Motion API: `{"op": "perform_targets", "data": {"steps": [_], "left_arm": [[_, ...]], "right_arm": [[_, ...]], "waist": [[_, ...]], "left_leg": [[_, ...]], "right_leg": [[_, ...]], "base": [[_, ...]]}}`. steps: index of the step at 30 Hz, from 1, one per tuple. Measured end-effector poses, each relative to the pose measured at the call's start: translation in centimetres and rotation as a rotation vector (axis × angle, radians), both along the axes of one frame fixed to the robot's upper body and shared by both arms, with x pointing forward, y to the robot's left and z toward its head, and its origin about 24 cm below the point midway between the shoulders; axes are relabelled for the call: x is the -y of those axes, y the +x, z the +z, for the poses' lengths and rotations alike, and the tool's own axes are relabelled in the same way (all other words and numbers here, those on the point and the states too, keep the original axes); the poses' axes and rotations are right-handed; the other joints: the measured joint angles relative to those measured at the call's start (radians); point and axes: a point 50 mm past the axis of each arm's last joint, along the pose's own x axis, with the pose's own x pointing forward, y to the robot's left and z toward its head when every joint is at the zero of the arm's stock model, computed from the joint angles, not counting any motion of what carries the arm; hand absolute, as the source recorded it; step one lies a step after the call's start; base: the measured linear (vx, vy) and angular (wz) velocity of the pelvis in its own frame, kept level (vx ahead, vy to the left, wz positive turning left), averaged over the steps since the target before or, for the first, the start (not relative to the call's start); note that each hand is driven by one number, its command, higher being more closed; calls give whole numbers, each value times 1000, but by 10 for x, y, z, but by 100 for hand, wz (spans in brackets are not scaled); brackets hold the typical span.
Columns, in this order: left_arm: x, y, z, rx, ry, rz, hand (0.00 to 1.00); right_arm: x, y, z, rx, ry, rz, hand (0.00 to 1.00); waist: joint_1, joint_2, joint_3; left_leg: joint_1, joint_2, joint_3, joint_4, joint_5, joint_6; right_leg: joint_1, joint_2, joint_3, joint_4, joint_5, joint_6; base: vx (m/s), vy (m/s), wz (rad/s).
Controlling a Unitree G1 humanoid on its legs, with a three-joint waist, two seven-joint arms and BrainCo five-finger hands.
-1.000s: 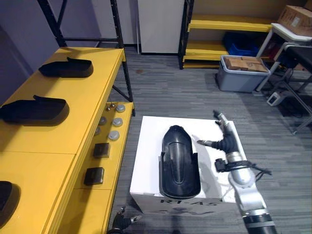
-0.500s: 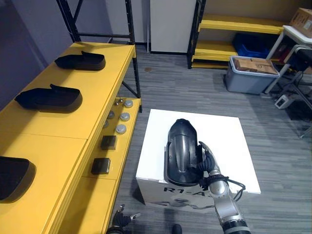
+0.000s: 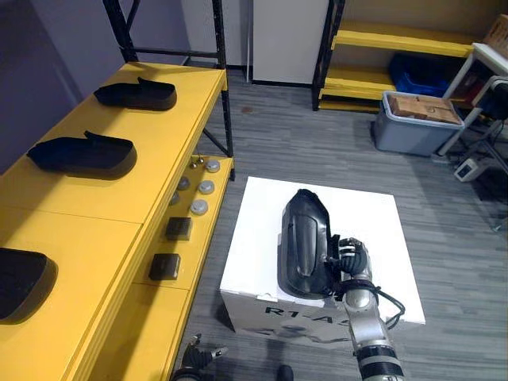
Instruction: Walk over and take plastic housings, then place them on the shelf
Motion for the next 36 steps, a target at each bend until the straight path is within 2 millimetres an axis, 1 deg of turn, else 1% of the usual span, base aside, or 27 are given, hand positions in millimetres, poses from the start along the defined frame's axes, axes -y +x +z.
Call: {"op": "perform_targets", "data": {"steps": [5, 9, 14, 16, 19, 22, 24, 26, 27, 28, 30, 31, 33, 34, 35, 36], "left_arm": [[1, 1, 0, -1, -13, -11, 0], [-1, 2, 0, -1, -12, -13, 0], [-1, 2, 0, 1, -12, -12, 0], [-2, 2, 0, 2, -12, -5, 0], [-2, 5, 4, 30, -10, -1, 0], [-3, 11, 14, 95, -11, 15, 0], [-7, 25, 31, 206, -1, 69, 0], [-12, 35, 45, 291, 10, 113, 0], [-18, 43, 59, 382, 18, 177, 0], [-19, 45, 65, 414, 22, 194, 0], [-23, 56, 87, 535, 24, 231, 0], [-23, 63, 103, 618, 26, 252, 0], [-21, 68, 115, 680, 21, 260, 0], [-18, 74, 132, 767, 6, 260, 0], [-18, 75, 135, 781, 5, 258, 0], [-14, 79, 147, 832, -5, 244, 0]], "right_arm": [[-3, 1, -1, -13, 58, 35, 100], [-8, 1, -2, -21, 83, 63, 100], [-10, 2, -1, -12, 114, 69, 100], [-10, 3, 3, 9, 128, 65, 100], [-9, 5, 15, 74, 137, 53, 100], [-8, 4, 22, 120, 120, 26, 100], [-4, -3, 30, 170, 102, 2, 100], [-2, -6, 37, 205, 95, -8, 100], [-1, -5, 45, 246, 90, -10, 100], [-1, -5, 49, 265, 87, -14, 100], [0, -5, 61, 330, 78, -29, 100], [0, -6, 70, 375, 73, -33, 100], [-1, -6, 76, 406, 71, -30, 100], [-4, -6, 84, 445, 71, -20, 100], [-4, -6, 85, 450, 71, -19, 100], [-8, -6, 88, 464, 73, -6, 100]], "waist": [[0, -2, 0], [0, -11, -4], [1, -12, -4], [1, -12, -4], [1, -13, -4], [1, -13, -3], [12, -13, -3], [12, -14, -3], [11, -14, -3], [11, -14, -3], [11, -13, -3], [11, -13, -3], [12, -13, -3], [11, -13, -3], [11, -13, -3], [11, -13, -3]], "left_leg": [[0, 1, 0, 0, 0, 0], [0, 0, -1, 0, 1, 0], [0, -2, -1, 0, 1, 1], [0, -3, -1, 0, 1, 2], [0, -4, -1, 0, 1, 2], [0, -3, -1, 0, 1, 2], [-8, -3, 0, 5, 3, 4], [-11, -4, -1, 8, 3, 4], [-11, -5, -1, 10, 4, 5], [-11, -5, -1, 10, 4, 5], [-11, -8, -1, 11, 5, 8], [-11, -10, -2, 11, 8, 11], [-11, -12, -2, 11, 8, 13], [-10, -13, -3, 12, 10, 16], [-10, -14, -3, 12, 11, 16], [-6, -15, -4, 12, 11, 17]], "right_leg": [[0, 1, -1, 0, 0, 0], [0, 0, -1, 0, 0, 0], [0, -2, -1, 0, 0, 0], [0, -3, -1, 0, 0, 0], [0, -3, -1, 0, 0, 0], [-1, -3, 0, 0, 0, 0], [-7, -3, 3, 0, 0, 0], [-8, -3, 1, 0, 0, 0], [-7, -3, 2, 0, 0, 0], [-7, -3, 2, 0, 0, 0], [-7, -5, 1, 0, 0, 0], [-6, -7, -1, 0, 1, -2], [-5, -8, -1, 0, 2, -3], [-4, -10, -2, 0, 3, -4], [-4, -11, -2, 0, 3, -4], [0, -11, -2, 0, 3, -4]], "base": [[0, 0, 0], [0, 0, 0], [0, 0, 0], [0, 0, 0], [0, 0, 0], [0, 0, 0], [0, 0, 0], [0, 0, 0], [0, 0, 0], [0, 0, 0], [0, 0, 0], [0, 0, 0], [0, 0, 0], [0, 0, 0], [0, 0, 0], [0, 0, 0]]}}
